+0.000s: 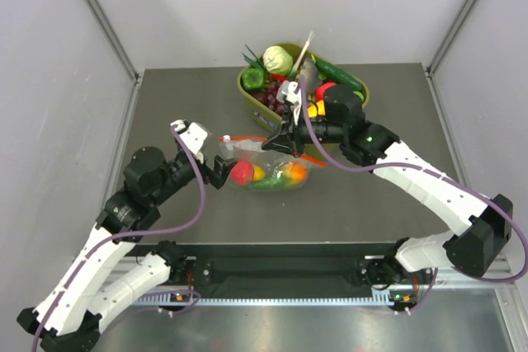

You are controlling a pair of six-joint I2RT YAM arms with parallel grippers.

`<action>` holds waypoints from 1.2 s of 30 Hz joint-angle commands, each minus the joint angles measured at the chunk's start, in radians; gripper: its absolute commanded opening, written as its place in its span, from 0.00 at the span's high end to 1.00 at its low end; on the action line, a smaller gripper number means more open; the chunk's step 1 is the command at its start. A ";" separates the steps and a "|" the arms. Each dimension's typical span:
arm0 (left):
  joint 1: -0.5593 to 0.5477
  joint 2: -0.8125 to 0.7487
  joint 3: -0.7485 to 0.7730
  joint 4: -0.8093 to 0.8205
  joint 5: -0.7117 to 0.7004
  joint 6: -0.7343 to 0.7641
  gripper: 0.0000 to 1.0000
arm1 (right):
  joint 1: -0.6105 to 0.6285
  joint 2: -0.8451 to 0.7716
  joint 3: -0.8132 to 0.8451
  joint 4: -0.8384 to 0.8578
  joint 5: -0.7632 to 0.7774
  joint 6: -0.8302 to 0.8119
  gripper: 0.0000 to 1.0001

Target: Open the zip-top bag and remove the fake food

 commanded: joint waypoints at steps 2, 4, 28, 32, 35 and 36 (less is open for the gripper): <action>-0.001 0.030 0.012 0.104 0.118 -0.026 0.09 | -0.026 -0.062 -0.019 0.080 -0.065 0.039 1.00; -0.001 0.040 0.009 0.115 0.162 -0.035 0.12 | -0.044 -0.072 -0.041 0.120 -0.093 0.059 1.00; 0.001 0.191 0.084 0.010 0.553 0.025 1.00 | -0.084 -0.149 -0.104 0.086 -0.220 -0.116 0.42; 0.001 0.205 0.075 0.021 0.552 0.023 1.00 | -0.061 -0.135 -0.104 0.111 -0.214 -0.107 0.42; 0.001 0.203 0.069 0.027 0.538 0.020 1.00 | -0.001 -0.138 -0.119 0.121 -0.136 -0.136 0.43; 0.001 0.203 0.068 0.027 0.540 0.020 1.00 | 0.049 -0.148 -0.124 0.121 -0.101 -0.151 0.44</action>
